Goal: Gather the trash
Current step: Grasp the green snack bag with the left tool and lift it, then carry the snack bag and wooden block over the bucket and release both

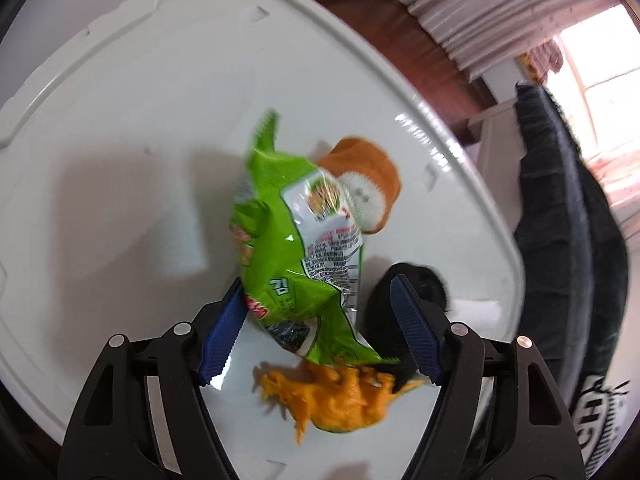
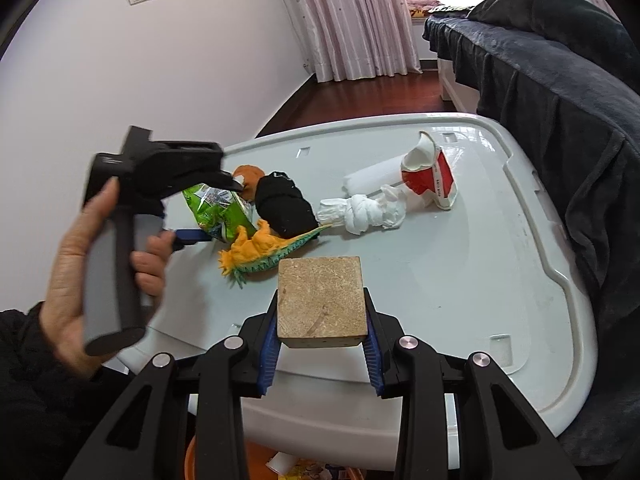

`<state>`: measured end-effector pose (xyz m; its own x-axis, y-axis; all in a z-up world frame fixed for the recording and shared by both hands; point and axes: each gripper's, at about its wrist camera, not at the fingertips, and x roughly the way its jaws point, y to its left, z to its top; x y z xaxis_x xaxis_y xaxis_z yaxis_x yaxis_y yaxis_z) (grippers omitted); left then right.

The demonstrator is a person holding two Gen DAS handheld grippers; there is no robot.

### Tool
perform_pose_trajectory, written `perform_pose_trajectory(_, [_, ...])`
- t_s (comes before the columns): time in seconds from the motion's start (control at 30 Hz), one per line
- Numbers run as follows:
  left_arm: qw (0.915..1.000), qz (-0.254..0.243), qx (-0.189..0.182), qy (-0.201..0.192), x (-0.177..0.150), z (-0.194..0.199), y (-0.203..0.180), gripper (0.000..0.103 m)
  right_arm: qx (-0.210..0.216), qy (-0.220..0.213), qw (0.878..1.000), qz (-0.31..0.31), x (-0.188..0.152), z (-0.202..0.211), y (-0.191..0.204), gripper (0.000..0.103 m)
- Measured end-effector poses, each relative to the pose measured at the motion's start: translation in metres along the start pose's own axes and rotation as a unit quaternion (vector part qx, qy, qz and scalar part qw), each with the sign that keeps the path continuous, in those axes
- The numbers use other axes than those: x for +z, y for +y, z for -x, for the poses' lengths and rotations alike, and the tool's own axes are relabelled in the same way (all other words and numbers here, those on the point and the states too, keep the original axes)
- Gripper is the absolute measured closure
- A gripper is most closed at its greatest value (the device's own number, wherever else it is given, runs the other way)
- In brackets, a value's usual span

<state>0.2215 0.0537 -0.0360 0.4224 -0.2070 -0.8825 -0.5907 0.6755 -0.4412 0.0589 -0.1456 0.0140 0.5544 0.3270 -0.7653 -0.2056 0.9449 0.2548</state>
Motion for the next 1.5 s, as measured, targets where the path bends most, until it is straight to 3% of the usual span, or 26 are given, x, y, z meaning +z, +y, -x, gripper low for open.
perform_pose_trajectory(0.1, [0.9996, -0.016, 0.015, -0.016, 0.000, -0.003, -0.001, 0.032, -0.001, 0.002, 1.000, -0.001, 0.000, -0.001, 0.000, 0.068])
perform_pose_trajectory(0.2, [0.9980, -0.046, 0.030, -0.031, 0.004, -0.005, -0.005, 0.051, 0.001, 0.008, 1.000, -0.006, -0.001, -0.004, -0.002, 0.068])
perform_pose_trajectory(0.33, [0.9961, -0.073, 0.019, -0.045, 0.002, -0.002, -0.003, 0.054, 0.004, 0.010, 1.000, -0.010, -0.001, -0.006, -0.002, 0.068])
perform_pose_trajectory(0.5, [0.9911, -0.113, 0.035, -0.061, -0.009, 0.013, 0.008, 0.056, 0.001, 0.006, 1.000, -0.003, -0.002, -0.005, 0.002, 0.068])
perform_pose_trajectory(0.67, [0.9763, -0.185, 0.057, -0.096, -0.036, 0.047, 0.009, 0.056, -0.003, -0.005, 1.000, 0.006, -0.004, -0.002, 0.006, 0.068])
perform_pose_trajectory(0.93, [0.9413, -0.296, 0.055, -0.153, -0.099, 0.122, 0.016, 0.056, -0.017, -0.018, 1.000, 0.018, -0.014, 0.009, 0.010, 0.067])
perform_pose_trajectory(1.1, [0.9263, -0.345, 0.038, -0.147, -0.144, 0.152, 0.026, 0.056, -0.022, -0.010, 0.999, 0.028, -0.033, 0.022, 0.020, 0.067])
perform_pose_trajectory(1.33, [0.9182, -0.379, 0.013, -0.116, -0.197, 0.171, 0.052, 0.056, -0.010, 0.005, 0.999, 0.031, -0.073, 0.060, 0.036, 0.067])
perform_pose_trajectory(1.5, [0.9162, -0.390, 0.018, -0.089, -0.224, 0.167, 0.074, 0.056, -0.003, 0.010, 0.999, 0.039, -0.095, 0.083, 0.048, 0.067])
